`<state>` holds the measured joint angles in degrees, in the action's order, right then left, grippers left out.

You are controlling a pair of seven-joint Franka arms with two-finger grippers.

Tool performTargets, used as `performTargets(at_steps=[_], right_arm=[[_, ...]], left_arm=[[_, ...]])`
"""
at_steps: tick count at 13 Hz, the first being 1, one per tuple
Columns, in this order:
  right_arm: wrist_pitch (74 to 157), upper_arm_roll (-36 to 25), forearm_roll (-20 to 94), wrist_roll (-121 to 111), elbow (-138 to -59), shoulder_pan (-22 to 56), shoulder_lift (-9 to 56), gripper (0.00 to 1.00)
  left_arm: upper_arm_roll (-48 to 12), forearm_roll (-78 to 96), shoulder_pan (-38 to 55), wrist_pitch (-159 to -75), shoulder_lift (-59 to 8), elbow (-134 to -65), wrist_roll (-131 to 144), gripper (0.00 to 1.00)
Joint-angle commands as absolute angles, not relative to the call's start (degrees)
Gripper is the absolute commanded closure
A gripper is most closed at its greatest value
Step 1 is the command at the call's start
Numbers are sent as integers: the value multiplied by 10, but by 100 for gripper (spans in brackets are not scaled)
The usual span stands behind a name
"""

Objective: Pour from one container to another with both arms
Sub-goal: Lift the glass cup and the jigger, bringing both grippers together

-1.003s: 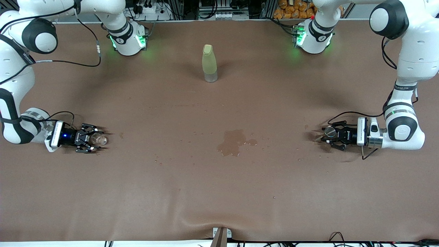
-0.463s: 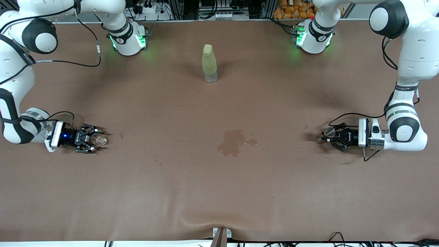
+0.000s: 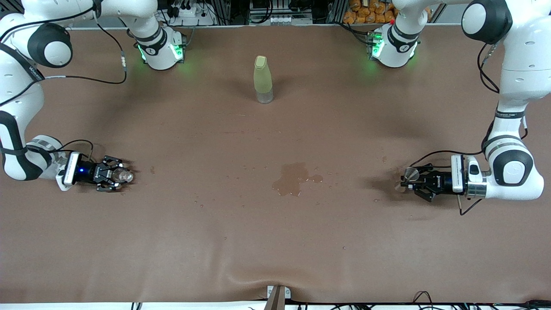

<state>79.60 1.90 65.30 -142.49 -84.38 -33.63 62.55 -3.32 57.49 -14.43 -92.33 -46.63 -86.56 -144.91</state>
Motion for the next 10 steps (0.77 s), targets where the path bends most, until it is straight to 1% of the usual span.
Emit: performTargets(at_steps=[1, 5, 7, 9, 10], right_arm=[[787, 22, 657, -1425, -831, -331, 615, 96], [767, 27, 663, -1321, -829, -267, 584, 96], [774, 53, 691, -1299, -826, -237, 580, 96], [787, 52, 724, -1297, -823, -206, 580, 96], [797, 52, 723, -1295, -805, -192, 580, 96]], left_arm=[[-35, 623, -127, -922, -465, -869, -1449, 100], [-35, 697, -98, -939, -468, -870, -1434, 100], [-35, 722, -72, -954, -468, -870, -1380, 100], [-35, 743, -37, -962, -473, -870, -1338, 100], [-35, 751, -21, -979, -469, -870, -1326, 100]])
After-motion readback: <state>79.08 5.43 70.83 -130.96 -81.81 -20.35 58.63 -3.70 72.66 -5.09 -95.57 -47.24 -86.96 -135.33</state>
